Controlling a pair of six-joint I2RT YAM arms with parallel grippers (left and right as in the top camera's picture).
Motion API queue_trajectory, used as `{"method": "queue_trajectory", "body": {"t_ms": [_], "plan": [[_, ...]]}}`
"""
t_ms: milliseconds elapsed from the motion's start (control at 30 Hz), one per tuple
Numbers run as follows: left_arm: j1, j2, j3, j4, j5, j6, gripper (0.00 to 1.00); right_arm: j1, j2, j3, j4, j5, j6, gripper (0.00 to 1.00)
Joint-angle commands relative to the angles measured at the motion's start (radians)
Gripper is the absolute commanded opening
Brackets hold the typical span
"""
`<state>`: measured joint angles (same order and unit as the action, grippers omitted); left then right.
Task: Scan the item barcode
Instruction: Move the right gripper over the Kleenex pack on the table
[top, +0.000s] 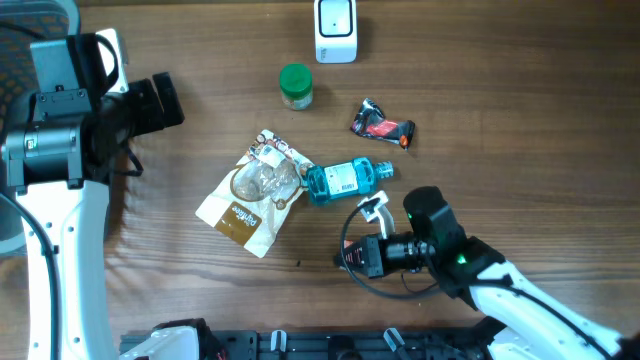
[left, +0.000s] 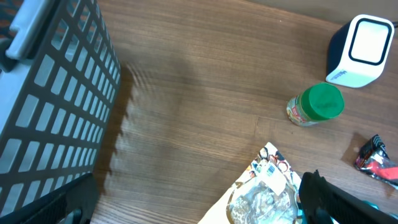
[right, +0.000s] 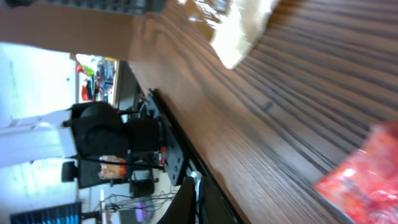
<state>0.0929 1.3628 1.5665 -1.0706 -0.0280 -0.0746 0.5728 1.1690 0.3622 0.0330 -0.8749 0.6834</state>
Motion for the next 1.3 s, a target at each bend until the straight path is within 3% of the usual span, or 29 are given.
{"method": "queue_trajectory", "body": {"t_ms": [0, 300, 767, 1067, 1133, 1167, 1200, 1267], "plan": [[0.006, -0.020, 0.006, -0.005, 0.013, -0.016, 1.00, -0.048, 0.120, -0.007, 0.014, -0.028, 0.004, 0.05], [0.006, -0.020, 0.006, -0.015, 0.013, -0.016, 1.00, -0.088, 0.404, -0.007, 0.169, -0.115, -0.082, 0.05], [0.005, -0.020, 0.006, -0.042, 0.013, -0.016, 1.00, -0.088, 0.568, -0.007, 0.200, -0.089, -0.042, 0.05], [0.005, -0.020, 0.006, -0.049, 0.013, -0.016, 1.00, -0.088, 0.578, -0.007, 0.281, -0.182, -0.105, 0.08], [0.005, -0.020, 0.006, -0.049, 0.013, -0.016, 1.00, -0.088, 0.547, -0.007, 0.276, -0.181, -0.092, 0.18], [0.005, -0.020, 0.006, -0.048, 0.013, -0.016, 1.00, -0.088, 0.528, -0.007, 0.277, -0.181, -0.079, 0.29], [0.005, -0.020, 0.006, -0.048, 0.013, -0.016, 1.00, -0.088, 0.501, -0.007, 0.274, -0.182, -0.077, 0.47], [0.006, -0.020, 0.006, -0.046, 0.013, -0.016, 1.00, -0.088, 0.441, -0.007, 0.251, -0.182, -0.054, 0.67]]}}
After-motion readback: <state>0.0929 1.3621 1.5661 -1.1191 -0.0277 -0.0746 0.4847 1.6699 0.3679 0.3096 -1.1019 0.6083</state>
